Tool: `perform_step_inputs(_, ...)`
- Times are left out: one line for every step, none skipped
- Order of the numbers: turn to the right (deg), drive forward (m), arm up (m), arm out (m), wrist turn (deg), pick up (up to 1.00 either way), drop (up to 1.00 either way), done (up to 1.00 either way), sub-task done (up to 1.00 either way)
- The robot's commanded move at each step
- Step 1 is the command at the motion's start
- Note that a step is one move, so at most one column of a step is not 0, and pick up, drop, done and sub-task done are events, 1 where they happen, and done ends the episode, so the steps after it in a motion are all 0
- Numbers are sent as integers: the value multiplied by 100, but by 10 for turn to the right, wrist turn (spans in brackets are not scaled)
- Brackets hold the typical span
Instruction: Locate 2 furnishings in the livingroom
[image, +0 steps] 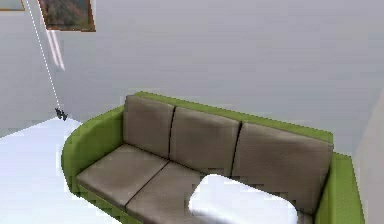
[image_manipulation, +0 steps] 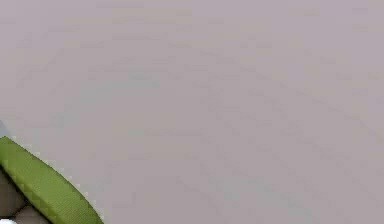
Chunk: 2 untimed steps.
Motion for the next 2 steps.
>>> perform_step_inputs(0, 0, 0, 0, 0, 0, 0, 0, 100)
perform_step_inputs(-450, 0, 0, 0, 0, 0, 0, 0, 0)
